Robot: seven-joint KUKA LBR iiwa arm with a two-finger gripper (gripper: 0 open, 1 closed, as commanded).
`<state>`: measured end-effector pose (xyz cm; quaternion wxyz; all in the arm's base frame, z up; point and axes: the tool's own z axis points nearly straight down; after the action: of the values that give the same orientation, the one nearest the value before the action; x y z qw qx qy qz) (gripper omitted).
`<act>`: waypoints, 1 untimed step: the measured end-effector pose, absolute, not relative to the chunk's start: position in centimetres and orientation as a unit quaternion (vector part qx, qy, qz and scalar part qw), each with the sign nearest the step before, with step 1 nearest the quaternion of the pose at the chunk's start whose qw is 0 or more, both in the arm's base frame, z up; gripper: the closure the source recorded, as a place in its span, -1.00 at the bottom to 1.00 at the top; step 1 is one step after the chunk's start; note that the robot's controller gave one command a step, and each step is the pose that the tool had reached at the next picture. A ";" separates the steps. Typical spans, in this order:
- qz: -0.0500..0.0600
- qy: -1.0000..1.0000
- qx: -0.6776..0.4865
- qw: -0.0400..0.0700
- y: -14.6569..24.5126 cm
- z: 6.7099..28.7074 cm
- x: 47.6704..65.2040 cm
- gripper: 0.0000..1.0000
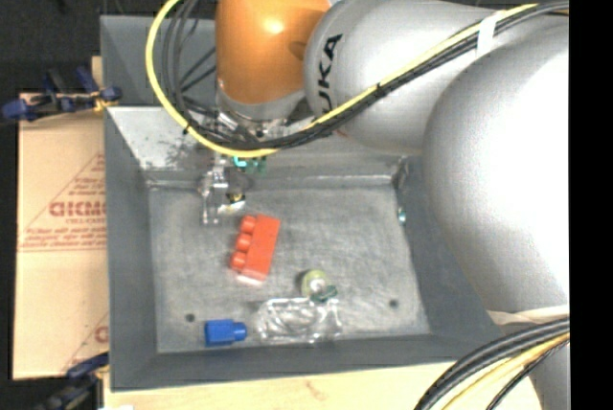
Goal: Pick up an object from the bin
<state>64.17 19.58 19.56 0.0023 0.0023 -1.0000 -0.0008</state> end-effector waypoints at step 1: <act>0.002 -0.997 0.072 0.000 11.1 10.9 64.6 -1.00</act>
Offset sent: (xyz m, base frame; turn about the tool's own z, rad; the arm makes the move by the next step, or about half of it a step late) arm 0.0033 -0.0791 -0.0835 -0.1445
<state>64.57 11.09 10.95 0.0002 0.0719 -0.9974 0.0016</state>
